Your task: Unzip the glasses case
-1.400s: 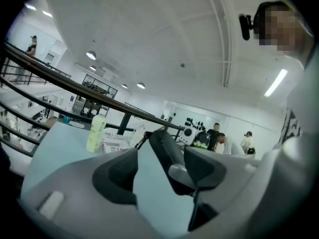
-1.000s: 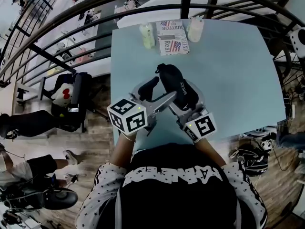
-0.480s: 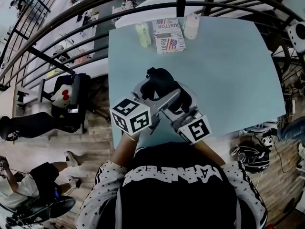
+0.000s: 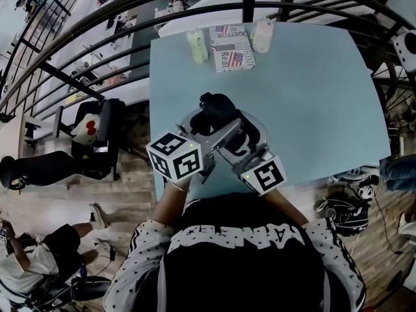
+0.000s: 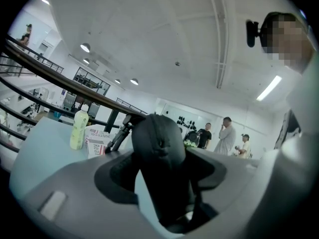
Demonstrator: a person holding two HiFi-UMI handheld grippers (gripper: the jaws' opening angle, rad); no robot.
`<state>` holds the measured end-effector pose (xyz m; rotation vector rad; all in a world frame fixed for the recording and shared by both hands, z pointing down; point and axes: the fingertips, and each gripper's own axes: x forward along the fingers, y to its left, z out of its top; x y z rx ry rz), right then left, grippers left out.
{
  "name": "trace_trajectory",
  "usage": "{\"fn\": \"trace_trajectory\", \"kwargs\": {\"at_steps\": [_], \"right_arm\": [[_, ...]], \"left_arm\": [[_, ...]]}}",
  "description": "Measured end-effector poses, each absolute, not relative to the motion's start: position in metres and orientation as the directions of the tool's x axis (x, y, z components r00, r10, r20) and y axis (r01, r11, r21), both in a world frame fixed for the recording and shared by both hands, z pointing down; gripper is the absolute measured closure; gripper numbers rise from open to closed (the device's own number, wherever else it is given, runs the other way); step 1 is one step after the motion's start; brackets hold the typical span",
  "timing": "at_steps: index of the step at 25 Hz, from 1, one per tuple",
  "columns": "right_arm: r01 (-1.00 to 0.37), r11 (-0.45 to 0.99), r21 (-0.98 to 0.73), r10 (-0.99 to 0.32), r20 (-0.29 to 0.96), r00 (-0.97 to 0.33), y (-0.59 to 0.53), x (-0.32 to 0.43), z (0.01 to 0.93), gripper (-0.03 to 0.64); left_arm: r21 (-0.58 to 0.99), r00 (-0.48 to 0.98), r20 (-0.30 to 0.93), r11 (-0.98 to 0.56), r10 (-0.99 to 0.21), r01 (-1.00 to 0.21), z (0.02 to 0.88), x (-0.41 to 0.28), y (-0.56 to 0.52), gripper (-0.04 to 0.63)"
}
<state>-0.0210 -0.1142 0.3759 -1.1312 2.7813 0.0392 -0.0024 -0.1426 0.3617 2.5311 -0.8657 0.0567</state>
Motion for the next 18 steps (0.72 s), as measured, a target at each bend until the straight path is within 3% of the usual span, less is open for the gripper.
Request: {"fn": "trace_trajectory", "kwargs": {"at_steps": [12, 14, 18], "right_arm": [[-0.546, 0.837, 0.035, -0.539, -0.121, -0.834, -0.1, -0.017, 0.369, 0.257], [-0.514, 0.857, 0.037, -0.507, -0.119, -0.854, -0.097, -0.013, 0.368, 0.297], [-0.494, 0.868, 0.05, -0.488, -0.102, -0.867, -0.098, -0.006, 0.372, 0.482]], "left_arm": [[0.344, 0.8, 0.15, -0.728, -0.58, -0.593, 0.332, -0.053, -0.149, 0.595], [0.334, 0.801, 0.139, -0.734, -0.582, -0.591, 0.324, -0.061, -0.149, 0.595], [0.328, 0.814, 0.104, -0.753, -0.572, -0.571, 0.309, -0.074, -0.144, 0.595]]}}
